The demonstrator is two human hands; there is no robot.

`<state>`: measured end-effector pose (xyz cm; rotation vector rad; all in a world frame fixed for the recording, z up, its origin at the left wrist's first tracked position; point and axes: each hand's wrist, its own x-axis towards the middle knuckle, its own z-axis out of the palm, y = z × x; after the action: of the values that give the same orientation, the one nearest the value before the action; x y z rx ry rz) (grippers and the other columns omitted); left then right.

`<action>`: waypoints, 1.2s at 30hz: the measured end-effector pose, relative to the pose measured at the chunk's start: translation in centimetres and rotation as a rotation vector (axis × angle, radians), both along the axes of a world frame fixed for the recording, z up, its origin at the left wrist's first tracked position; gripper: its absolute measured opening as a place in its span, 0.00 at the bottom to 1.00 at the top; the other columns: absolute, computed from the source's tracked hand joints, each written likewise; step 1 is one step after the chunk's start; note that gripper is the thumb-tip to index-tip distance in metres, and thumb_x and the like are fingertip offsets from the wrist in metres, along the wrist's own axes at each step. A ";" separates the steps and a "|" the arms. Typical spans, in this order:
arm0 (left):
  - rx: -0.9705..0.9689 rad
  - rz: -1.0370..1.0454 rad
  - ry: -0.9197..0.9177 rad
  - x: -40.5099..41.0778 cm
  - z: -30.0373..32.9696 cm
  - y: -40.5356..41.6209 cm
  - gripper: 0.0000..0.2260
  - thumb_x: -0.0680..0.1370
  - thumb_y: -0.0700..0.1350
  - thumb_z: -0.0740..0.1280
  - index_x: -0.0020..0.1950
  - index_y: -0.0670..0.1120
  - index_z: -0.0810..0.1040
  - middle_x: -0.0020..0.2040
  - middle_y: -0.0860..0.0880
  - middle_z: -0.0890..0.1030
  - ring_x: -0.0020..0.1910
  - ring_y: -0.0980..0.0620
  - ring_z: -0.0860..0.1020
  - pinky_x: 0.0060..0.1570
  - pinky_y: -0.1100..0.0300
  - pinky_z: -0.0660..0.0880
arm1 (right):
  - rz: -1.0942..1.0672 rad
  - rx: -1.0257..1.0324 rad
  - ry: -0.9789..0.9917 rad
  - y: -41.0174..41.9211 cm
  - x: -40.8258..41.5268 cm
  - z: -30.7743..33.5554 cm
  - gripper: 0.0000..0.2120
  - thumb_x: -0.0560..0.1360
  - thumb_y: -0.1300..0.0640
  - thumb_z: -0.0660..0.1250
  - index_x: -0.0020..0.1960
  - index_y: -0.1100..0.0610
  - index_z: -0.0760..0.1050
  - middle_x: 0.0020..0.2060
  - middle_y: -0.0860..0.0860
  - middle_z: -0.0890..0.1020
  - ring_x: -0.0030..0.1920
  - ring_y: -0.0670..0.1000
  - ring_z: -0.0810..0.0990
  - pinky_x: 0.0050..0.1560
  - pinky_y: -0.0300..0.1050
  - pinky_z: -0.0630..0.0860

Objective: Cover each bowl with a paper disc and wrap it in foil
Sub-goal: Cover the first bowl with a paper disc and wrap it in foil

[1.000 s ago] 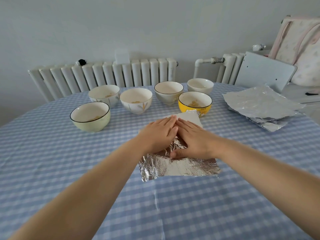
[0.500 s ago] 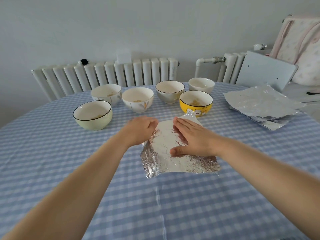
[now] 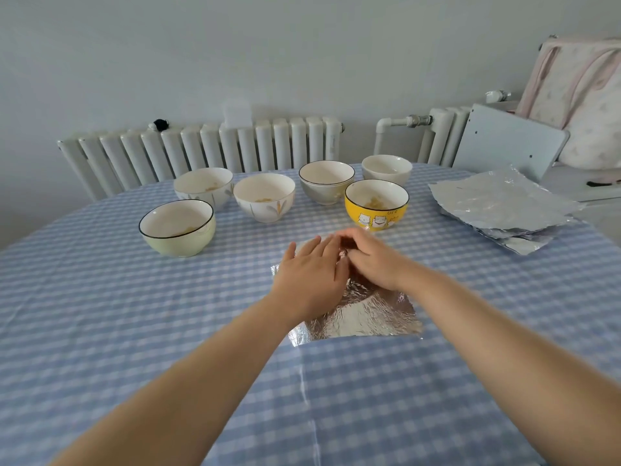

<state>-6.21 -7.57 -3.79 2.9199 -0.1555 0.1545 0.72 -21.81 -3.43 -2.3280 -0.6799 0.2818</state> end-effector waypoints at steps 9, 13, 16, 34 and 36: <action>0.020 -0.010 0.021 0.0 0.3 0.0 0.27 0.84 0.57 0.46 0.80 0.47 0.54 0.80 0.51 0.56 0.80 0.47 0.51 0.77 0.45 0.48 | -0.137 0.208 0.186 -0.8 -0.3 -0.7 0.40 0.73 0.24 0.47 0.71 0.49 0.73 0.69 0.49 0.76 0.70 0.48 0.71 0.74 0.54 0.63; 0.034 -0.024 0.007 -0.1 0.3 0.1 0.26 0.84 0.56 0.47 0.80 0.47 0.52 0.80 0.51 0.56 0.79 0.47 0.51 0.76 0.45 0.49 | -0.123 0.131 0.266 -2.0 -0.8 -0.1 0.46 0.71 0.23 0.39 0.73 0.51 0.70 0.70 0.52 0.74 0.73 0.53 0.69 0.75 0.49 0.59; 0.030 -0.025 -0.002 0.0 0.3 0.0 0.26 0.84 0.55 0.47 0.80 0.48 0.53 0.80 0.51 0.56 0.79 0.47 0.51 0.76 0.45 0.49 | -0.096 0.146 0.069 -2.1 -1.6 0.5 0.52 0.68 0.20 0.44 0.79 0.54 0.57 0.77 0.52 0.63 0.76 0.50 0.61 0.72 0.40 0.57; -0.104 -0.263 0.114 -0.8 -0.3 5.3 0.59 0.54 0.83 0.57 0.80 0.55 0.56 0.81 0.57 0.49 0.79 0.58 0.41 0.78 0.55 0.45 | 0.166 -0.128 -0.337 -3.6 -2.4 -2.1 0.57 0.58 0.16 0.56 0.77 0.51 0.61 0.77 0.42 0.57 0.75 0.40 0.54 0.74 0.43 0.57; -0.110 -0.249 0.102 -1.0 -0.6 5.4 0.57 0.55 0.80 0.60 0.80 0.55 0.57 0.80 0.58 0.51 0.79 0.57 0.41 0.78 0.54 0.46 | 0.163 -0.153 -0.324 -3.5 -2.7 -1.9 0.56 0.58 0.19 0.61 0.77 0.50 0.60 0.78 0.41 0.56 0.76 0.41 0.54 0.75 0.43 0.57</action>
<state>-7.21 -2.18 -4.40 2.7617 -0.4742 -0.0254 -1.99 -25.27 -5.33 -2.4953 -1.0411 0.0271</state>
